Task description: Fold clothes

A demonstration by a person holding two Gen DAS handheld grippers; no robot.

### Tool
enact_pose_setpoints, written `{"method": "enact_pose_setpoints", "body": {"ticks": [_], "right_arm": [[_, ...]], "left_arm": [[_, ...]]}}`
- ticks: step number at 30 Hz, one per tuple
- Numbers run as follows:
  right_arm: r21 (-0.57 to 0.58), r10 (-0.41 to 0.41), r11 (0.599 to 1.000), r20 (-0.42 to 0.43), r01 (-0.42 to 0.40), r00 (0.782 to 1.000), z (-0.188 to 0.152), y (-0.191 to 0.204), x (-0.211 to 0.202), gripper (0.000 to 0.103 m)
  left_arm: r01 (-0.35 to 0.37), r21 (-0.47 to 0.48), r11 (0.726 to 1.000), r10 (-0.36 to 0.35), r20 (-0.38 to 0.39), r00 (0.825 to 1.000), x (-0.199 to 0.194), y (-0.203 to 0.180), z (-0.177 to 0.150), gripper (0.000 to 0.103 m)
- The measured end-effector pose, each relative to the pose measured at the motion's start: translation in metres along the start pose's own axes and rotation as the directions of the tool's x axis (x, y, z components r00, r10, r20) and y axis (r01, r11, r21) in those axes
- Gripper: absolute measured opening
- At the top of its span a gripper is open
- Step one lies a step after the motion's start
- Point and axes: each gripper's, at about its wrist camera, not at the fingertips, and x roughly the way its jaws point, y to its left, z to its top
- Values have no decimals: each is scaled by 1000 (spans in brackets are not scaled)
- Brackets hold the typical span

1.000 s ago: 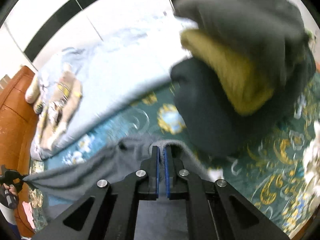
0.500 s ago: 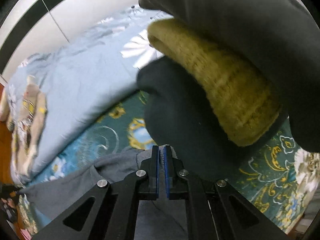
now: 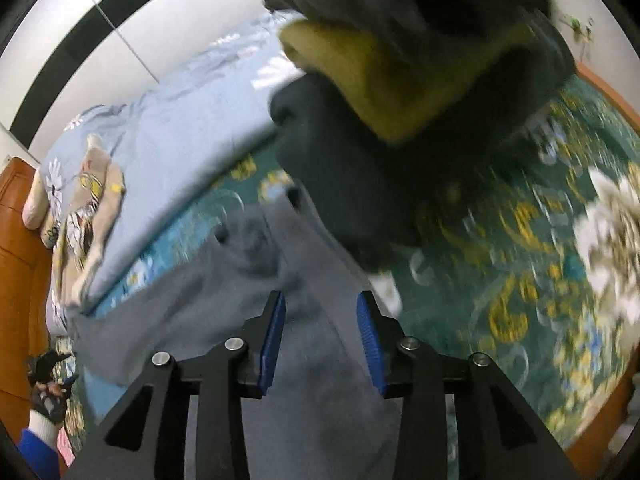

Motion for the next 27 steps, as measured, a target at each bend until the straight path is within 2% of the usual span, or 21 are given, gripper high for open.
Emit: {"method": "enact_pose_setpoints", "body": {"ticks": [2, 3, 4, 5, 6, 9, 12, 14, 15, 17, 20, 23, 26, 27], "right_arm": [[85, 40, 996, -12, -38, 999, -16, -12, -4, 38], [124, 56, 991, -14, -54, 998, -23, -16, -5, 38], [158, 69, 985, -14, -66, 998, -30, -19, -6, 38], [192, 81, 978, -14, -77, 997, -36, -22, -7, 38], [217, 86, 973, -13, -82, 996, -43, -25, -7, 38], [293, 90, 953, -16, -81, 996, -62, -37, -10, 38], [345, 75, 937, -28, -60, 997, -77, -50, -14, 38], [364, 59, 930, -33, -43, 998, -85, -57, -19, 38], [368, 53, 929, -25, -40, 998, -88, -61, -25, 38], [379, 43, 925, -16, -34, 999, -93, -68, -33, 38], [417, 59, 908, -42, -36, 997, -102, -79, -27, 38], [457, 90, 888, -65, -51, 994, -110, -84, -15, 39], [468, 109, 882, -83, -58, 991, -116, -84, -8, 44], [469, 113, 881, -89, -59, 990, -117, -85, -6, 44]], "left_arm": [[48, -36, 998, -47, 9, 999, 7, -2, 1, 54], [56, -42, 998, -55, 13, 998, 11, -5, 1, 47], [40, -31, 999, -40, 15, 999, 15, -10, 0, 41], [12, -13, 1000, -11, 15, 1000, 20, -15, 0, 28], [-21, 8, 1000, 21, 15, 1000, 23, -19, -1, 22], [-44, 58, 997, 42, 33, 999, 23, -30, -4, 16], [6, 77, 997, -11, 58, 998, 4, -37, 0, 14], [77, 78, 994, -86, 121, 989, -26, -38, 12, 14], [77, 81, 994, -88, 140, 986, -34, -36, 19, 14], [42, 89, 995, -55, 152, 987, -38, -33, 33, 14], [-63, 53, 997, 57, 105, 993, -22, -10, 32, 11], [-47, 8, 999, 46, 36, 998, -13, 12, 25, 14], [-34, 45, 998, 34, 2, 999, -27, 19, 13, 16], [-36, 67, 997, 36, 0, 999, -36, 21, 10, 22]]}}
